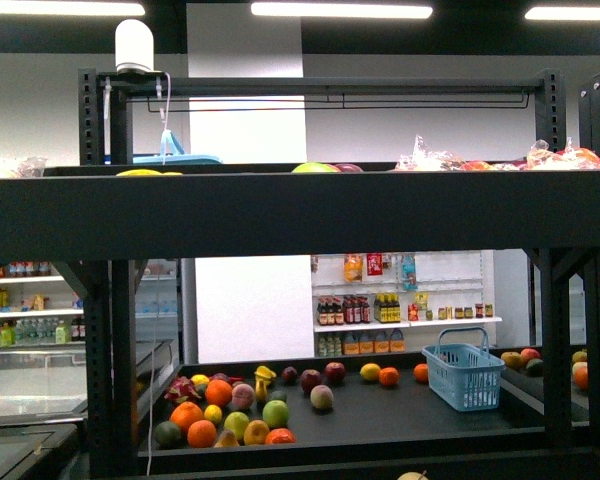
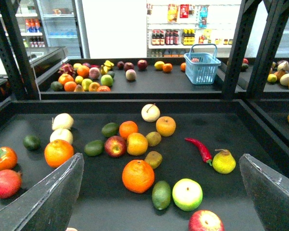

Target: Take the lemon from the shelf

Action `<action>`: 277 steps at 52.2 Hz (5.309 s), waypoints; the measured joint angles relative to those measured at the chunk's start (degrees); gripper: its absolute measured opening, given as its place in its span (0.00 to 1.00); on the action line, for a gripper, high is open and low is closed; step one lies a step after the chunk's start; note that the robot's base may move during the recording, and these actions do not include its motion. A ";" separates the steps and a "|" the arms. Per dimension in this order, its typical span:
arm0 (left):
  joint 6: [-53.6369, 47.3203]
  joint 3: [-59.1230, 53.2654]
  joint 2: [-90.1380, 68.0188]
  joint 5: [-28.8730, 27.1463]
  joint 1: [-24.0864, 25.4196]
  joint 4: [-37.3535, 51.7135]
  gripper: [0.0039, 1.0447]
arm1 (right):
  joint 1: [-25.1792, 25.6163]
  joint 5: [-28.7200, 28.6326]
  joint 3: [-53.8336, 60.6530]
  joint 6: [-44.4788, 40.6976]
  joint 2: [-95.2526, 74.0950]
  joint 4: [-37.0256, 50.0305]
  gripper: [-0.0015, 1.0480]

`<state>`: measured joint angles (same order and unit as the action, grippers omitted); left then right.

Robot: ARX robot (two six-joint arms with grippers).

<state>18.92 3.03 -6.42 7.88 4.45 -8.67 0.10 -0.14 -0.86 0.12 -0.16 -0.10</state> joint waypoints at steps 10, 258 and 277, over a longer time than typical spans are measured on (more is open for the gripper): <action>16.50 4.37 -12.50 11.43 7.85 6.86 0.92 | 0.00 -0.04 0.00 0.00 0.00 0.00 0.93; 28.30 40.26 -71.60 39.50 -20.55 37.57 0.09 | -1.92 5.57 -2.03 -4.92 -2.60 -6.45 0.93; 27.67 40.28 -71.63 39.04 -20.52 37.57 0.09 | 7.82 -4.83 -11.21 -13.60 -38.34 1.22 0.93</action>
<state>46.59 43.31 -78.04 46.92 -16.08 28.91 7.92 -4.97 -12.08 -13.47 -38.50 1.13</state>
